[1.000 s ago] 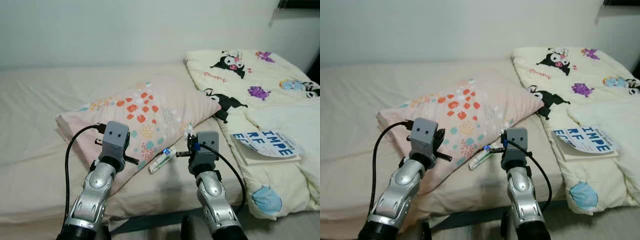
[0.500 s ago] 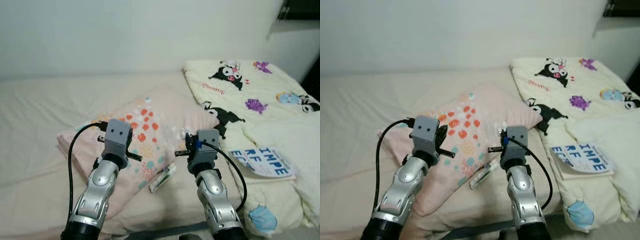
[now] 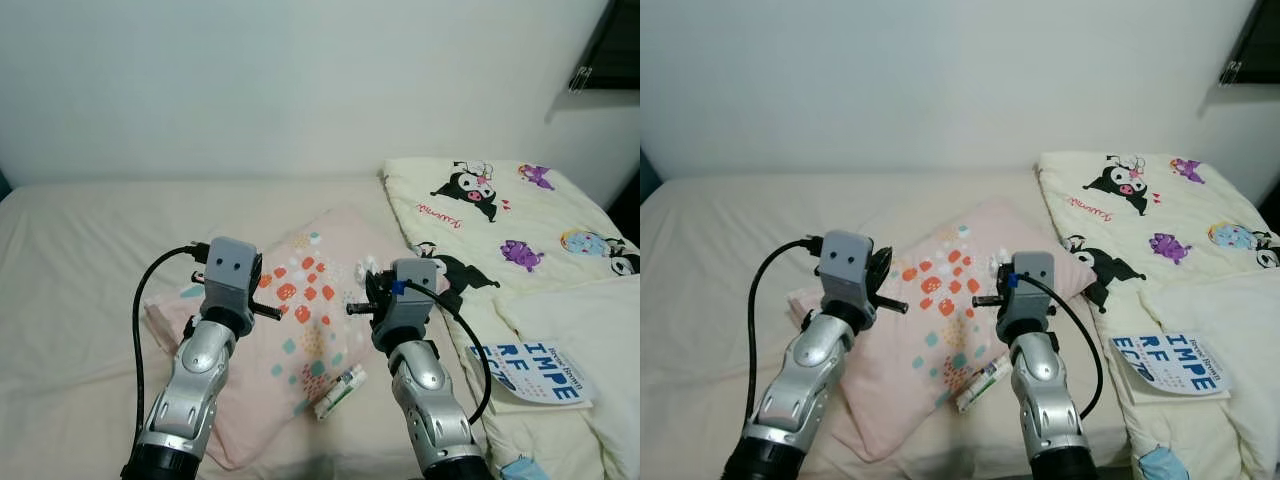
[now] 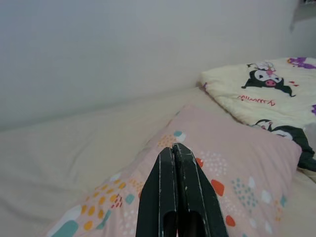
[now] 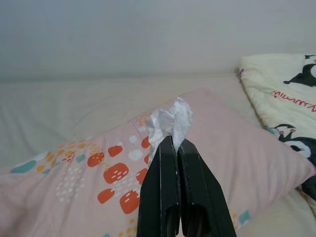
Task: Clean up the room
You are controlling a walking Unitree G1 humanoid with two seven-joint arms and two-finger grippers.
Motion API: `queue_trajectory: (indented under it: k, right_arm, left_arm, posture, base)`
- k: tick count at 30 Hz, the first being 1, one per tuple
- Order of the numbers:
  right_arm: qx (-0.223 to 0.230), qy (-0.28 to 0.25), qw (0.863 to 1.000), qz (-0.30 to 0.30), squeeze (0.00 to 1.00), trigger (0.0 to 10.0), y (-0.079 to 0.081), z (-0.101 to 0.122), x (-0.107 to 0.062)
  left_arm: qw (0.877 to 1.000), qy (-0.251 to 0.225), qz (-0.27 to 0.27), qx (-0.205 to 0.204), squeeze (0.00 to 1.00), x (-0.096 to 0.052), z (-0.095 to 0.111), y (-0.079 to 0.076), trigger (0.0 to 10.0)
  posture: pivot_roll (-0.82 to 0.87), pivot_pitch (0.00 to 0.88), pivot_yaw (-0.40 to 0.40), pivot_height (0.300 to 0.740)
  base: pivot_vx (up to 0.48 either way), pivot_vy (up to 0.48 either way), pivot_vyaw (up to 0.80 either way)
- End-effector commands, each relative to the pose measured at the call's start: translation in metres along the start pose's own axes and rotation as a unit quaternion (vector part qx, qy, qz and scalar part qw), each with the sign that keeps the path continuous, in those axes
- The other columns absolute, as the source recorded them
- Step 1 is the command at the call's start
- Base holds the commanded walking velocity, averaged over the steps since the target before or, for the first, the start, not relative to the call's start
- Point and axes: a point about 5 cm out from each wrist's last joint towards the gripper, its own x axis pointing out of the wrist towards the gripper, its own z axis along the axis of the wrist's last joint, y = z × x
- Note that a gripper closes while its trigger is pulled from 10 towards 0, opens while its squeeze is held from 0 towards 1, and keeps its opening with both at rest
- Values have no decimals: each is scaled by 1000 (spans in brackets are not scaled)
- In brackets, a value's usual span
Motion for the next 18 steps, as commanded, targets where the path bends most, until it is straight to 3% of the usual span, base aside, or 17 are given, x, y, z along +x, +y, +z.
queue_trajectory:
  k: [1, 13, 18]
  right_arm:
    - [-8, 6, 1000, 3, 0, 10000, 0, -2, -2]
    - [-11, 9, 1000, 7, 0, 10000, 1, -2, -2]
    - [-39, 6, 999, -7, 0, 10000, -1, -2, -1]
  left_arm:
    - [1000, 13, 1, -6, 0, -3, -8, -2, 10000]
    - [1000, 14, 3, -8, 0, -4, -10, -1, 10000]
    - [1000, 14, 4, -9, 0, -3, -10, 0, 10000]
  posture:
    - [24, 0, -94, 692]
    - [29, 0, -96, 737]
    - [29, 0, -96, 740]
  base:
    - [0, 0, 0]
    - [0, 0, 0]
    - [0, 0, 0]
